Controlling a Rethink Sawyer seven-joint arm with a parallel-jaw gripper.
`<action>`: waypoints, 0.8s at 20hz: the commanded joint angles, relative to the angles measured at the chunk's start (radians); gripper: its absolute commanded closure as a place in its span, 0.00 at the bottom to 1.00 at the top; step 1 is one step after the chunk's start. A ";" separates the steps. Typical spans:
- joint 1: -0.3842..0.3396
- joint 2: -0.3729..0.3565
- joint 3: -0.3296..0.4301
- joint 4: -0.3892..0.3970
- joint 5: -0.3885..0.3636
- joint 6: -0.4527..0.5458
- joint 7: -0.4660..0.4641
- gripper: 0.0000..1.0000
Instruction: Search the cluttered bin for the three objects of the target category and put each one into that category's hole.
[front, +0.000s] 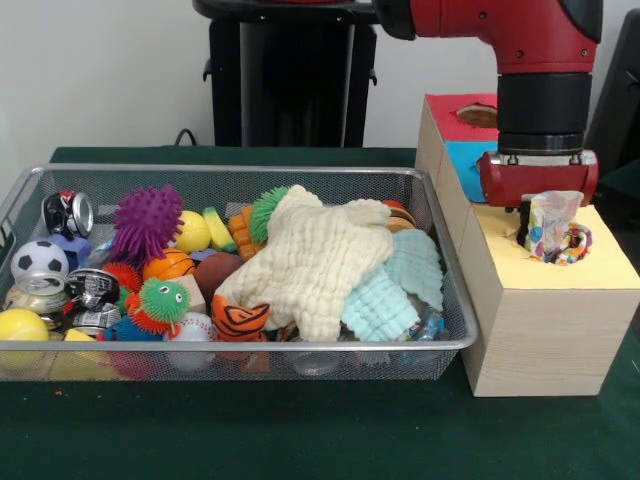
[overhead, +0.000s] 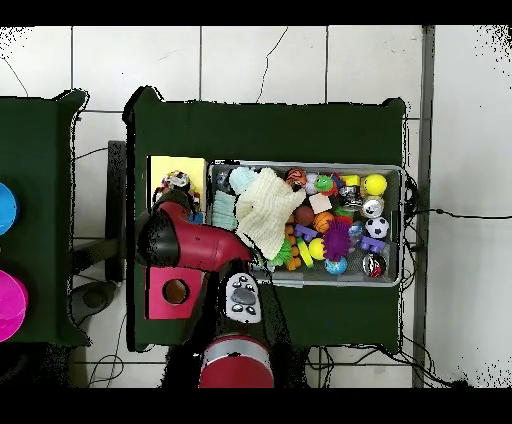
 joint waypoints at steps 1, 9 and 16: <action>0.143 0.149 -0.297 -0.094 0.211 0.186 0.276 1.00; 0.112 0.146 -0.253 -0.119 0.246 0.207 0.234 1.00; 0.046 0.112 -0.168 -0.132 0.266 0.456 0.275 1.00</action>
